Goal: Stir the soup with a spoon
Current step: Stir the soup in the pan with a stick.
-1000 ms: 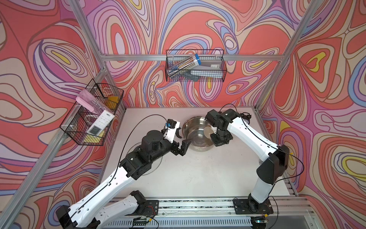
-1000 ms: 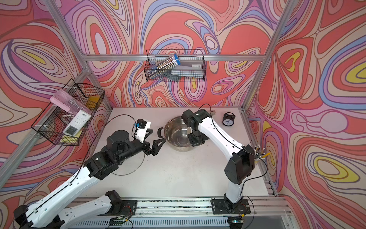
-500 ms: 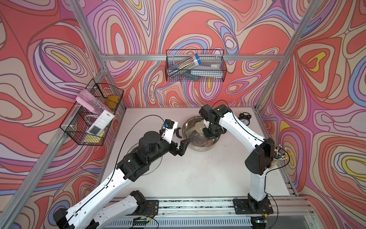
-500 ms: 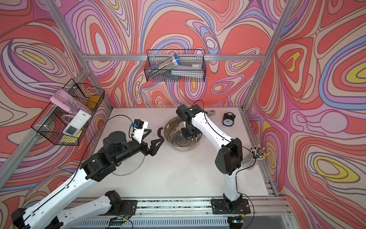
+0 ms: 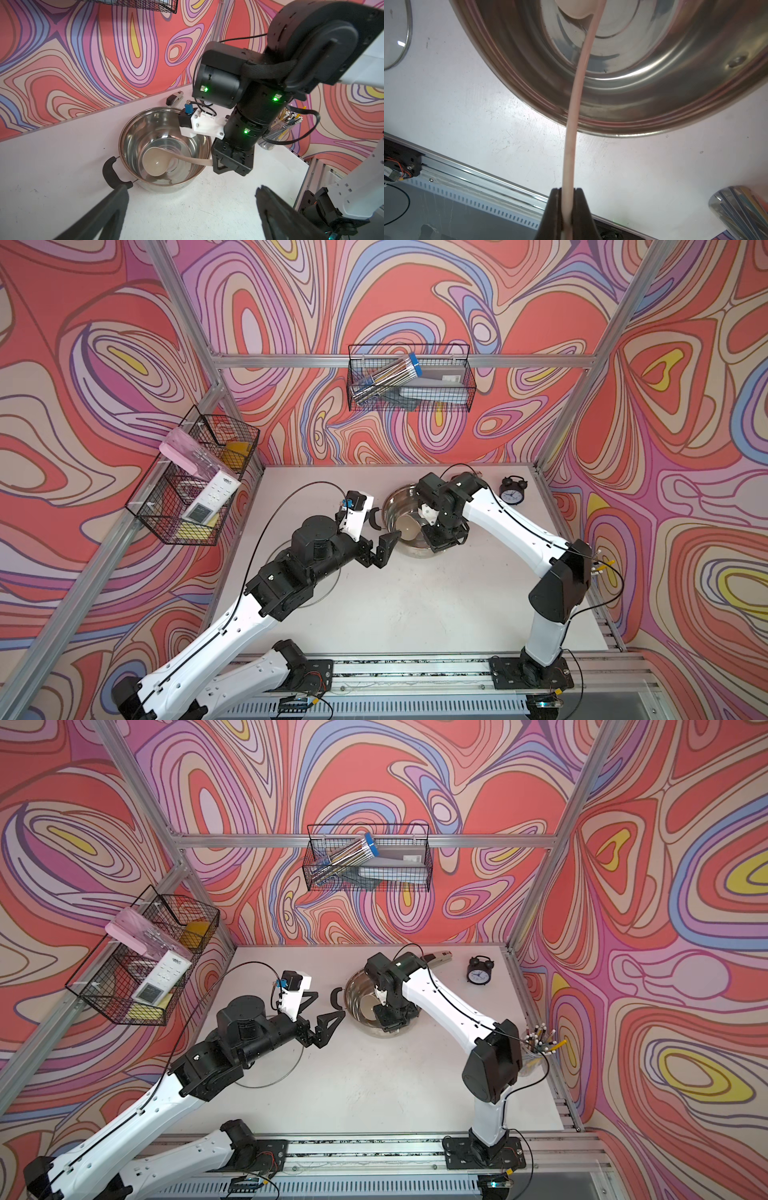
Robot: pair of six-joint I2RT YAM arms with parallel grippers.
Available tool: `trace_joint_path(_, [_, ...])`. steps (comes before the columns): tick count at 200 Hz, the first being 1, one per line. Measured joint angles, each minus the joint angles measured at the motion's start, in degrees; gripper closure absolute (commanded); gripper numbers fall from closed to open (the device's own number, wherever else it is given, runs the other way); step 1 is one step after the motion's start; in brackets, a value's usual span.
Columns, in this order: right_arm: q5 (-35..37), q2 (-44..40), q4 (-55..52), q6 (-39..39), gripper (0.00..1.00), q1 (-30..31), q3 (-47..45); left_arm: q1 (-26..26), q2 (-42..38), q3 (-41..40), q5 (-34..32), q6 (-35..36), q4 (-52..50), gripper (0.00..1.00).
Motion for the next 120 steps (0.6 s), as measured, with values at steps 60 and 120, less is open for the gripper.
trace_joint_path(60, [6.67, -6.78, -1.33, 1.99, 1.0, -0.37, -8.46, -0.07, 0.48, -0.79, 0.48, -0.02, 0.15, 0.01])
trace_joint_path(120, [12.28, -5.49, -0.33, 3.37, 1.0, -3.69, -6.47, -0.04, 0.46, -0.85, 0.44, -0.02, 0.35, 0.01])
